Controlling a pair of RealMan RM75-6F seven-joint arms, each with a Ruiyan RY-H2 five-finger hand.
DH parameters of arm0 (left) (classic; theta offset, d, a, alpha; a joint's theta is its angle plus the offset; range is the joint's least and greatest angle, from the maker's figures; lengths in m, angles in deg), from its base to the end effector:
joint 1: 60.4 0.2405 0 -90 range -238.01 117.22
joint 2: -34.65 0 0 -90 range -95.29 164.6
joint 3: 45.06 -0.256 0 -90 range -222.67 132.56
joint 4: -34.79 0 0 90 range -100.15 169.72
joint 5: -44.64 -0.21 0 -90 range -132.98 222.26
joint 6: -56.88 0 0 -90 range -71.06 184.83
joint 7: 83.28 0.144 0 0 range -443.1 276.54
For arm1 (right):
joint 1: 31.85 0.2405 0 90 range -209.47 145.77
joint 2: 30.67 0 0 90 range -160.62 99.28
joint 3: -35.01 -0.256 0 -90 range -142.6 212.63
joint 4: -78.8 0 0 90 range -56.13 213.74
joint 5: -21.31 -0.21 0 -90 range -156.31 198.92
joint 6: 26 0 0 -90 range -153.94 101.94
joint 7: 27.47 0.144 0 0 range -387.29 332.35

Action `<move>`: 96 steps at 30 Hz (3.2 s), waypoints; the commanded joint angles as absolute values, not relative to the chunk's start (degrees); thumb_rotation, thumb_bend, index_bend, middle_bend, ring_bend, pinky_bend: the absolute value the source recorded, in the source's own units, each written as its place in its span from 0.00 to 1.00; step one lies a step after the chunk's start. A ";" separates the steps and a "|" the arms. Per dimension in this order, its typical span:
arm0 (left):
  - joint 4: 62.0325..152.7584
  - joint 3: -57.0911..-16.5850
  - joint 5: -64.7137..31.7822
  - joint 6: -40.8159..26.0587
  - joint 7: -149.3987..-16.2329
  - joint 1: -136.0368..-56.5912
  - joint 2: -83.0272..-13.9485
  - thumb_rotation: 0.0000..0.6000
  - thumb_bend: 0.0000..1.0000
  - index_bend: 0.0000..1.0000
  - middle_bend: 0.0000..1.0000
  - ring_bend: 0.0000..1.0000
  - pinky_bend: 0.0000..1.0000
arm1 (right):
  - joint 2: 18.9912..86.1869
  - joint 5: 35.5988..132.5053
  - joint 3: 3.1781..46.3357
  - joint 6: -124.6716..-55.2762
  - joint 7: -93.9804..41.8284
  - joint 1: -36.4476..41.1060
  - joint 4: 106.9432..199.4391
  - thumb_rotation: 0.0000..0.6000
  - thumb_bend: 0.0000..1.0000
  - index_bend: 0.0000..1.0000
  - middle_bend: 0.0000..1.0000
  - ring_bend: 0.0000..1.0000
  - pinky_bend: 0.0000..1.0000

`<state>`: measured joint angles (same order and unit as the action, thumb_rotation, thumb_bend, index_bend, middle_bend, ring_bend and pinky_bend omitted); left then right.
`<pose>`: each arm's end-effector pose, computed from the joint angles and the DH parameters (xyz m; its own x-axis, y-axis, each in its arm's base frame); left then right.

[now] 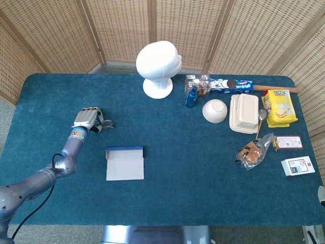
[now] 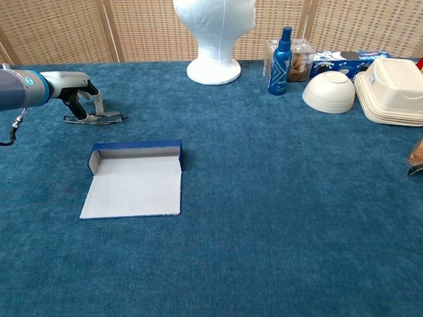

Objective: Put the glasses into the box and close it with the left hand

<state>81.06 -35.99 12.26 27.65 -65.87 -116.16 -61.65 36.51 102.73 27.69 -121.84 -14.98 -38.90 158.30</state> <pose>-0.2280 0.4576 -0.0096 0.3880 0.4565 0.8006 0.8933 0.0277 -0.4487 -0.3710 -0.1198 0.2063 0.3863 0.2099 0.8982 -0.9121 0.2321 0.3380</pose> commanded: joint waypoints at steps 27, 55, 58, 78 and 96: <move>99.27 -34.31 6.77 19.18 -69.12 -111.00 -51.18 1.00 0.40 0.63 0.26 0.14 0.12 | 37.14 103.66 27.01 -122.27 -13.17 -38.83 157.34 0.95 0.41 0.05 0.17 0.13 0.28; 130.84 -35.23 -5.79 3.74 -72.27 -101.91 -38.66 1.00 0.40 0.63 0.25 0.14 0.14 | 38.45 104.78 27.21 -122.05 -8.36 -38.23 152.81 0.95 0.40 0.05 0.17 0.13 0.28; 132.37 -35.71 -5.70 3.32 -70.98 -102.01 -38.99 1.00 0.40 0.63 0.25 0.14 0.14 | 38.61 104.76 27.28 -122.33 -7.22 -38.51 151.88 0.95 0.40 0.05 0.17 0.13 0.28; 134.43 -36.61 -1.30 -0.10 -63.05 -104.12 -46.46 1.00 0.40 0.63 0.24 0.14 0.13 | 39.52 103.44 27.12 -122.53 -0.41 -40.04 146.15 0.95 0.40 0.05 0.17 0.13 0.28; 130.80 -36.87 3.09 -2.30 -57.04 -106.24 -54.45 1.00 0.40 0.63 0.24 0.14 0.12 | 40.56 102.14 26.71 -122.04 4.37 -41.25 141.50 0.95 0.40 0.05 0.17 0.13 0.28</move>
